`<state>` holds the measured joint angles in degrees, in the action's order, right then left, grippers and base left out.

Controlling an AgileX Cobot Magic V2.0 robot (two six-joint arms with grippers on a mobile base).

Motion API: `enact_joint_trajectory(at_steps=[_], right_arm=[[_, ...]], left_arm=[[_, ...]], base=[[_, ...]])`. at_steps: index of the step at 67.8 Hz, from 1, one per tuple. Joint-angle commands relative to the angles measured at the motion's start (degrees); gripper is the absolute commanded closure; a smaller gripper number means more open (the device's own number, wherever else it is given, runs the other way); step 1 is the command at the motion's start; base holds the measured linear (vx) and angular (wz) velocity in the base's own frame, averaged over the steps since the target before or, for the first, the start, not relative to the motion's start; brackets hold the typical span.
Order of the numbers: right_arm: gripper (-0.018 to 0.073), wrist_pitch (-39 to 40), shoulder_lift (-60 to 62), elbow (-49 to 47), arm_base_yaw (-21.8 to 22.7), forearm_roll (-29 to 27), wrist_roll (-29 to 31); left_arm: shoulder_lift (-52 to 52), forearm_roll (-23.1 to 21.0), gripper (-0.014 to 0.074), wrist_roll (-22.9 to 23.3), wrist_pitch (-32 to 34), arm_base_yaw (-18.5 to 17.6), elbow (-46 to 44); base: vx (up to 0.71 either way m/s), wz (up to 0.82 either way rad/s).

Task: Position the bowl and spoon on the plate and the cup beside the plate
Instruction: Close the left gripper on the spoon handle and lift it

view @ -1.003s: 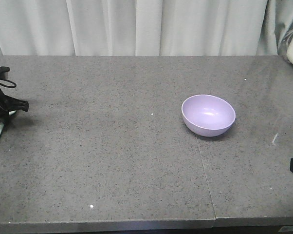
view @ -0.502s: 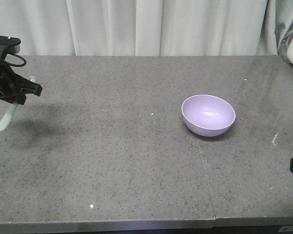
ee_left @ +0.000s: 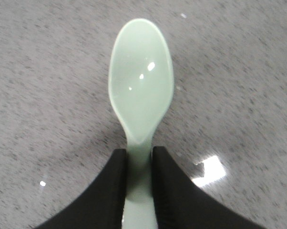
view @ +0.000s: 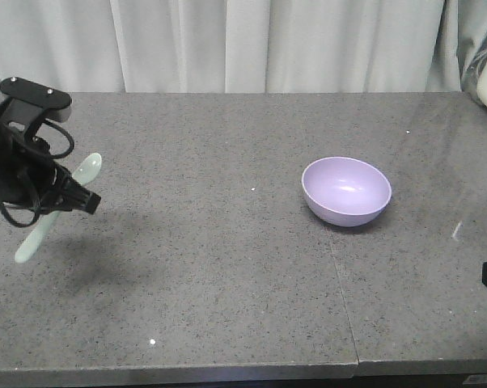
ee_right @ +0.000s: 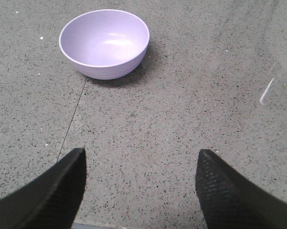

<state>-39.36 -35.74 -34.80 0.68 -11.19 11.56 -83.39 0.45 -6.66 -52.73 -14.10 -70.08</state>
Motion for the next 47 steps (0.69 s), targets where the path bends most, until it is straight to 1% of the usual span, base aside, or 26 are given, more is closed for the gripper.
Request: enact_joint_trajectory(at_steps=[1, 5, 11, 20, 32, 47], right_arm=[[0.0071, 3.36, -0.35, -1.97, 0.37, -0.42, 0.57], [0.0071, 3.36, -0.35, -1.97, 0.37, -0.42, 0.57], [0.0071, 3.36, -0.35, -1.97, 0.37, -0.42, 0.57], [0.0071, 3.36, -0.35, -1.97, 0.37, -0.42, 0.57], [0.0071, 3.37, -0.35, -1.97, 0.37, -0.47, 0.57], [0.0071, 3.37, -0.35, -1.97, 0.37, -0.46, 0.43]], left_arm=[[5.18, -0.75, 0.0514, 0.21, 3.95, -1.61, 2.29], [6.98, -0.89, 0.0514, 0.66, 4.77, -2.10, 4.53], [9.19, -2.21, 0.0514, 0.71, 5.31, -2.53, 7.20], [12.16, -2.98, 0.0514, 0.66, 5.48, -2.52, 10.47], [14.75, -3.09, 0.0514, 0.60, 6.54, -2.52, 12.24], [14.92, -3.09, 0.0514, 0.60, 6.32, -2.52, 12.32]], base=[[0.00, 0.00], [0.00, 0.00], [0.00, 0.00], [0.00, 0.00], [0.00, 0.00], [0.00, 0.00]])
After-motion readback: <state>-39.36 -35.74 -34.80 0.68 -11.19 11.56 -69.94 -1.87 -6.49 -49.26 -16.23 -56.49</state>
